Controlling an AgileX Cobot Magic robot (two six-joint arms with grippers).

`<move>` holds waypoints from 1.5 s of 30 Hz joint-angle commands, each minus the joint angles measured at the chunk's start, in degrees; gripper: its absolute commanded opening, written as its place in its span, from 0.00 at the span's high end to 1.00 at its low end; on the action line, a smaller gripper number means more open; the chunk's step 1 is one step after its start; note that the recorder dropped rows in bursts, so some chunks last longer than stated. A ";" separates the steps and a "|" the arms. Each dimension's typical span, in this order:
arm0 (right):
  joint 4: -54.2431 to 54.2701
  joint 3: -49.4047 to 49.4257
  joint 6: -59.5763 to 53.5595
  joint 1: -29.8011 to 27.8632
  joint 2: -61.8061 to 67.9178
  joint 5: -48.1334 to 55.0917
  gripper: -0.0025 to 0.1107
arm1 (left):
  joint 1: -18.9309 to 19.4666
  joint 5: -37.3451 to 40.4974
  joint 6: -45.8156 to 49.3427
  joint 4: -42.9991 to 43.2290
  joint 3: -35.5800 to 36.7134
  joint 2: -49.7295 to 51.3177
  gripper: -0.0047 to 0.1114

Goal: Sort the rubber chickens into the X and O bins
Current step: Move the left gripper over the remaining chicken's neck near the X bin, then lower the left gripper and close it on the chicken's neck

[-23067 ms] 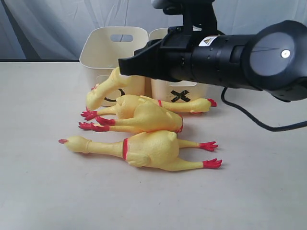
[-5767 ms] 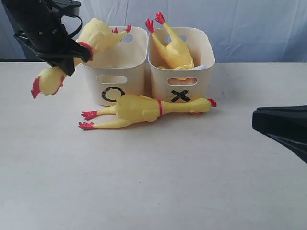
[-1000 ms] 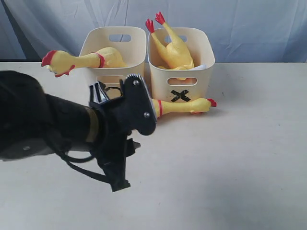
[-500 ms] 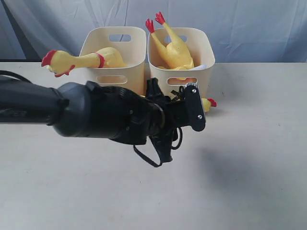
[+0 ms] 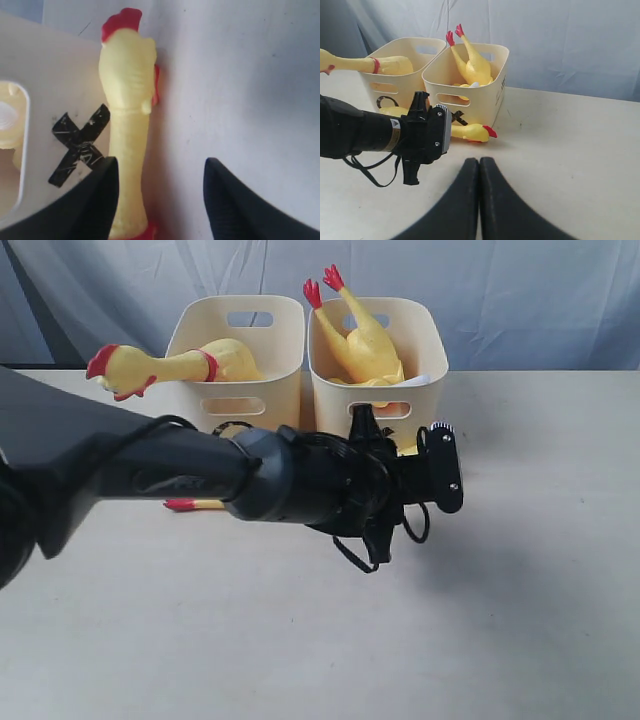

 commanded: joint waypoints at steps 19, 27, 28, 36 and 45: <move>-0.60 -0.28 0.43 0.01 -0.27 -0.23 0.98 | 0.23 6.45 -2.97 2.48 -10.06 8.25 0.53; -0.60 -0.28 0.44 0.11 -0.27 -0.08 0.98 | 1.27 6.45 -2.97 2.58 -10.09 8.48 0.53; -0.60 -0.28 0.44 0.11 -0.27 -0.08 0.98 | 1.43 6.45 -2.97 2.58 -10.09 8.48 0.53; -0.60 -0.28 0.44 0.11 -0.27 -0.08 0.98 | 2.34 5.12 -2.97 2.30 -10.09 8.48 0.53; -0.60 -0.28 0.54 0.11 -0.27 -0.08 0.98 | 2.61 2.48 -2.97 0.93 -10.09 8.48 0.53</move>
